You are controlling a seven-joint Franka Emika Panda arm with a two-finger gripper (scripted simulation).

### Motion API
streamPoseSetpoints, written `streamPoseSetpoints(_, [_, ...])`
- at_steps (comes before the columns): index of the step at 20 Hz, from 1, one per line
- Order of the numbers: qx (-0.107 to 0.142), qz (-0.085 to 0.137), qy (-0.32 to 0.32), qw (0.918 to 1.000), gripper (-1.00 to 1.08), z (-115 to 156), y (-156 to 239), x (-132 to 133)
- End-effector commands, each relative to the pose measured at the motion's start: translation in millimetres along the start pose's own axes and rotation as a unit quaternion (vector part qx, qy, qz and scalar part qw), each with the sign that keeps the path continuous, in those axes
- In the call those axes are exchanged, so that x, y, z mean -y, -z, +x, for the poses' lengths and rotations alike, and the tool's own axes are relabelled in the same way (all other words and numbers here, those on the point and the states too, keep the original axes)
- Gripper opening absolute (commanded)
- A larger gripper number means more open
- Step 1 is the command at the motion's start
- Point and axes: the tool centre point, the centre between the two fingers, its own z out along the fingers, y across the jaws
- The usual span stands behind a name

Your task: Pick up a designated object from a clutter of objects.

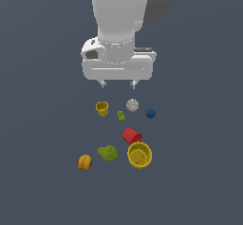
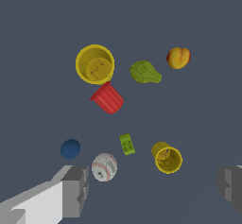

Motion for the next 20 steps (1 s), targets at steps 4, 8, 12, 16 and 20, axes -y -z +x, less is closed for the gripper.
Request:
streamPoseSetpoints(4, [0.001,-0.001,0.001,1.0,1.0,-0.6,-0.6,0.2])
streamPoseSetpoints(8, [0.005,-0.005,0.003,1.0,1.0,-2.8,-1.6,0.2])
streamPoseSetpoints(12, [0.007,-0.007,0.002,1.0,1.0,-4.0,0.7,-1.6])
streamPoseSetpoints(16, [0.007,-0.007,0.003,1.0,1.0,-3.6,-1.7,0.1])
streamPoseSetpoints(20, [0.006,-0.008,0.009,0.9999,1.0,-3.0,-12.9,7.4])
